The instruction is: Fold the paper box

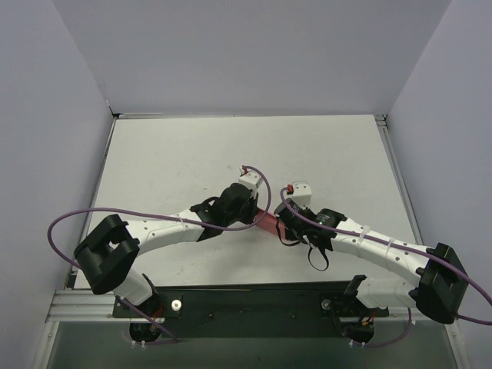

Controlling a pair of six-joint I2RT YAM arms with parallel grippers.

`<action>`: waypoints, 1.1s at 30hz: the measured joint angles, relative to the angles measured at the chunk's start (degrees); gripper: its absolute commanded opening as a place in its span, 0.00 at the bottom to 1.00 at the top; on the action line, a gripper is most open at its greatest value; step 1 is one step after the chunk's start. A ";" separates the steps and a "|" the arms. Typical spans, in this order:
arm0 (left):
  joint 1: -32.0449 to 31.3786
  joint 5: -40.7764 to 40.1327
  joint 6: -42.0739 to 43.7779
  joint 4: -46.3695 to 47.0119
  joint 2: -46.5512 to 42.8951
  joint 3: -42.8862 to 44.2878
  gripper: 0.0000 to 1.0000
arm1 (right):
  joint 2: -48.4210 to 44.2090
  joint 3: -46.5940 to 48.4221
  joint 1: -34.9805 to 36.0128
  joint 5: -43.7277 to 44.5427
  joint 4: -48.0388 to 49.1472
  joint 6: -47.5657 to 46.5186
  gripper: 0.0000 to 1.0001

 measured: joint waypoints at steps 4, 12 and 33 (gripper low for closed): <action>-0.02 -0.07 3.02 0.92 0.00 -0.42 0.00 | 0.15 0.00 0.00 0.00 0.39 0.00 0.00; -0.15 -0.20 6.56 4.96 -0.35 -2.78 0.00 | 0.44 0.00 0.00 0.00 0.70 0.00 0.00; -2.05 -4.31 11.06 6.27 -2.19 -5.35 0.34 | 1.16 0.02 0.00 0.00 1.27 0.00 0.00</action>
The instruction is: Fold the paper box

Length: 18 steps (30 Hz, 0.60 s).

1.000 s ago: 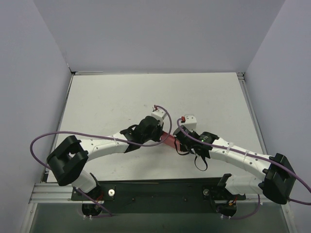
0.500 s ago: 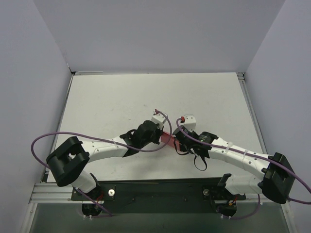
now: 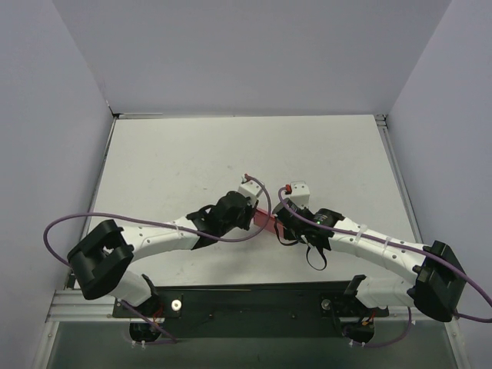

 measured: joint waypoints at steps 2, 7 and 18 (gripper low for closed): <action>0.00 0.09 0.09 -2.05 -1.49 0.02 0.39 | 0.00 0.00 0.00 0.00 0.00 0.00 0.00; 0.07 0.74 -0.15 -4.57 -5.68 0.04 0.47 | 0.13 0.02 0.00 0.02 0.02 0.00 0.00; 3.69 3.85 -8.55 -6.80 -6.99 1.36 0.62 | 0.13 0.02 0.00 0.02 0.04 0.00 0.00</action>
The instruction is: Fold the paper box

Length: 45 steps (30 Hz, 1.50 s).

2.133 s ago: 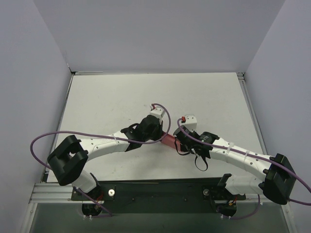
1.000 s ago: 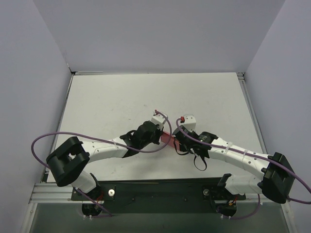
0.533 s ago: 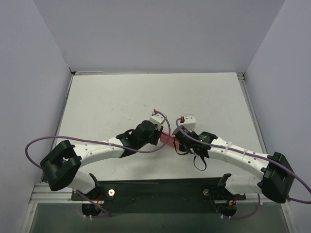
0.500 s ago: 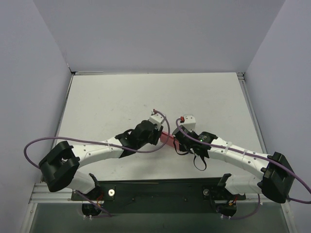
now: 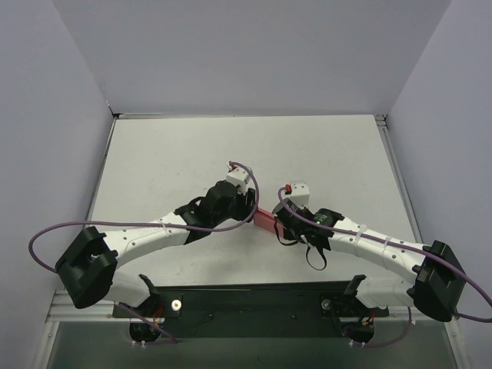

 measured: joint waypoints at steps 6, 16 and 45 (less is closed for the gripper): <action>1.44 1.73 -4.44 0.85 3.61 3.08 0.65 | 0.00 0.00 0.00 -0.02 -0.02 0.00 0.00; 4.50 5.22 -8.31 3.37 10.03 3.23 0.62 | -0.02 0.00 0.00 -0.02 0.00 0.02 0.00; 4.68 9.51 -11.87 23.34 10.75 -7.02 0.37 | -4.04 -0.09 -6.64 -10.99 -0.68 0.26 0.47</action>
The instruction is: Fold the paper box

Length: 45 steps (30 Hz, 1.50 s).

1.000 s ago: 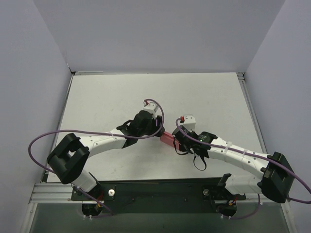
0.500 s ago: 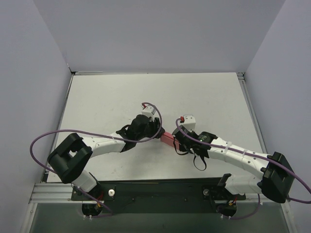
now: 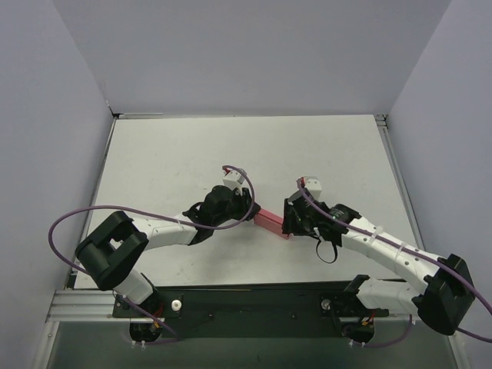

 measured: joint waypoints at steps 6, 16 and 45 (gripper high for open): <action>0.00 0.17 -0.04 0.74 0.22 -0.17 0.36 | -4.52 -3.58 -6.23 -6.75 3.96 1.42 0.51; 0.00 0.39 -0.02 1.55 0.26 -0.55 0.34 | -5.07 -8.24 -9.64 -12.11 9.42 4.55 0.51; -0.22 0.17 0.57 11.74 0.83 -5.95 0.32 | -7.43 -13.88 -13.73 -15.06 15.67 6.25 0.31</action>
